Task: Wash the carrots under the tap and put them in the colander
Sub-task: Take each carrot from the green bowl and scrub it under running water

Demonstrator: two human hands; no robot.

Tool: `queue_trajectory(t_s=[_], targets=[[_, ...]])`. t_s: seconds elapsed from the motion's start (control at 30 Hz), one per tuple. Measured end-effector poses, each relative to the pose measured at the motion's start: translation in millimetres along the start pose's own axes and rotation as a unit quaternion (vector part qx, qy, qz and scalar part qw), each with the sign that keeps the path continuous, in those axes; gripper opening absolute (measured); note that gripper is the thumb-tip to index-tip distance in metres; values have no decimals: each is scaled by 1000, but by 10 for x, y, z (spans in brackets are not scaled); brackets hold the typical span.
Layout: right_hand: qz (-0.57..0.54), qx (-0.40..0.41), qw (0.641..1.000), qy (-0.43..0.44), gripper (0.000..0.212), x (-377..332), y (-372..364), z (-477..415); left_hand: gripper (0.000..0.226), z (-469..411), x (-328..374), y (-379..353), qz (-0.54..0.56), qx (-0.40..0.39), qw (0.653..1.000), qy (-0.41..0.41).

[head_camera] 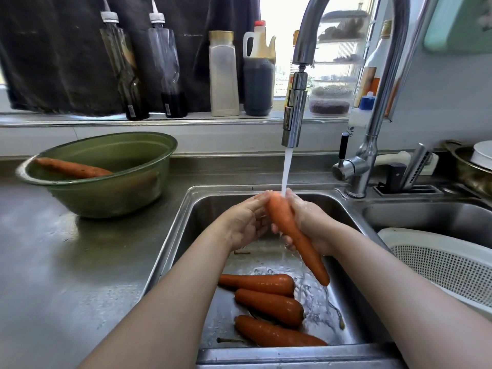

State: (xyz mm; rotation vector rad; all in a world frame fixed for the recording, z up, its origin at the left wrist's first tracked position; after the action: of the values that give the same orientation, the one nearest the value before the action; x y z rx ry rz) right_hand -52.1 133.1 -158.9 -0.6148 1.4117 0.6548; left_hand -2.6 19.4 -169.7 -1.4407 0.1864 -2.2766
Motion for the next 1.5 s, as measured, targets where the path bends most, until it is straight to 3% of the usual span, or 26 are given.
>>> queue_trajectory(t_s=[0.13, 0.2, 0.4, 0.53, 0.63, 0.73, 1.0, 1.2, 1.4, 1.5], targets=[[-91, -67, 994, 0, 52, -39, -81, 54, 47, -79, 20, 82, -14, 51, 998, -32], [-77, -76, 994, 14, 52, -47, -91, 33, 42, -95, 49, 113, -25, 71, 996, -51], [22, 15, 1000, -10, 75, 32, 13, -37, 34, -16, 71, 32, -56, 71, 993, -79], [-21, 36, 999, -3, 66, 72, 124, -99, 30, -15, 71, -66, -8, 62, 994, -90], [-114, -32, 993, -11, 48, 27, 45, -50, 29, -19, 86, -57, 1, 62, 994, -93], [-124, -102, 987, -14, 45, -9, -70, 32, 28, 16, 86, -25, -30, 63, 993, -95], [-43, 26, 999, -2, 70, 50, 41, -71, 33, 91, 81, -186, -129, -19, 985, -114], [-22, 37, 999, -22, 74, 101, 167, -68, 26, 15, 21, -266, -174, 25, 975, -132], [-43, -53, 997, -41, 52, 118, 58, -59, 21, 52, 69, -163, -12, 177, 977, -122], [11, -73, 997, -17, 48, 126, 82, -31, 24, 34, 29, -105, 58, 163, 982, -76]])
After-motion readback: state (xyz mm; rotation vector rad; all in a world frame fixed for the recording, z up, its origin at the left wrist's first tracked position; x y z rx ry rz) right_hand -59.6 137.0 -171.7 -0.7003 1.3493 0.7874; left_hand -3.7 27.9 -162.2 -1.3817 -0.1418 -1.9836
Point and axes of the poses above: each hand's wrist, its own z-axis away from the middle knuckle, its own y-axis out of the back of the hand, x = y × z, the point moved 7 cm from there along -z, towards the middle knuckle, and after that the axes turned 13 degrees about y, right-handed, at the moved point
